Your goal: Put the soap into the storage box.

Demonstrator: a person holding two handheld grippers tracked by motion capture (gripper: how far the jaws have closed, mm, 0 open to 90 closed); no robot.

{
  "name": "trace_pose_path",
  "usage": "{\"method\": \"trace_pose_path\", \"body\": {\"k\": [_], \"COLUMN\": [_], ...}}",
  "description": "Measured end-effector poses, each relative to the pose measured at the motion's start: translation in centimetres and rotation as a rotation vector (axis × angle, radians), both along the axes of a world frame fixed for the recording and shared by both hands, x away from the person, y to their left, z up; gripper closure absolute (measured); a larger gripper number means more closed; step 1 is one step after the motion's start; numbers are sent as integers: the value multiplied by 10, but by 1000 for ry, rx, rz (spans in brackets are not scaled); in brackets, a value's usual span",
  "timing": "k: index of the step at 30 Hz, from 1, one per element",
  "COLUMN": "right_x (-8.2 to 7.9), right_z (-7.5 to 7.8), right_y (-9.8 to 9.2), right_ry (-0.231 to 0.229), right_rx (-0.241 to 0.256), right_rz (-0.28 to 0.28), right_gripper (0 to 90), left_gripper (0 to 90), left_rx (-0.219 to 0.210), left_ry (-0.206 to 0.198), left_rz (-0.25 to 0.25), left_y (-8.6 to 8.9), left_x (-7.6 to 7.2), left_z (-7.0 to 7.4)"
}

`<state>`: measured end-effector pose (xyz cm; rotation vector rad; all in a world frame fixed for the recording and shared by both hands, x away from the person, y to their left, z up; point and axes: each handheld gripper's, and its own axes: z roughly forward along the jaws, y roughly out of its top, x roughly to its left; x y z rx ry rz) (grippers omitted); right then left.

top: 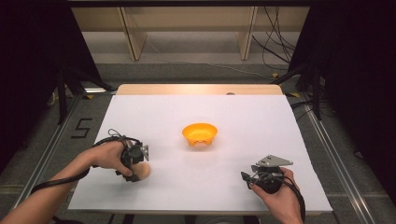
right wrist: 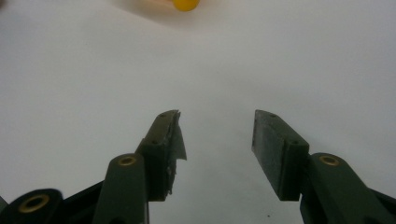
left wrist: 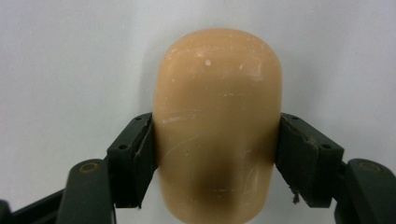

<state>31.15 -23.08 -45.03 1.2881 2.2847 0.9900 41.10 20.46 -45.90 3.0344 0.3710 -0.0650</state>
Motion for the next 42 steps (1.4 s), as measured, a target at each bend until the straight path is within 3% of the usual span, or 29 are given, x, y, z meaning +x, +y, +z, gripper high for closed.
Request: {"method": "trace_pose_path", "body": {"k": [9,14,16,21,27,28,30,36,38,42], "right_x": [-3,-2,-3,-1,-2,-1,-2,-1,-3,-2], "right_z": [1,1,1,1,1,0,1,1,1,1], "right_y": [2,1,2,0,1,0,1,0,1,-1], "right_ry": [24,8,27,5,22,0,20,-6,11,3], "right_rx": [6,-1,8,7,10,7,8,5,11,15], "right_rz": [-32,-20,-36,-28,-27,-14,-28,-25,-44,-36], "right_gripper": [513,512,511,510,509,508,508,506,505,505], "left_gripper": [325,325,325,325,325,325,326,325,325,325], "left_rx": [-51,-94,-115,-137,-191,-201,-222,-244,-253,-296], "left_ry": [-36,-44,-56,-79,-106,-111,-119,-125,-125,-126], "left_rz": [14,63,89,109,144,153,168,195,202,213], "left_y": [6,11,15,19,24,25,27,30,31,35], "left_x": [-3,-5,-5,-7,-11,-12,-13,-16,-17,-20], "left_z": [4,7,7,8,10,11,12,12,12,12]}}
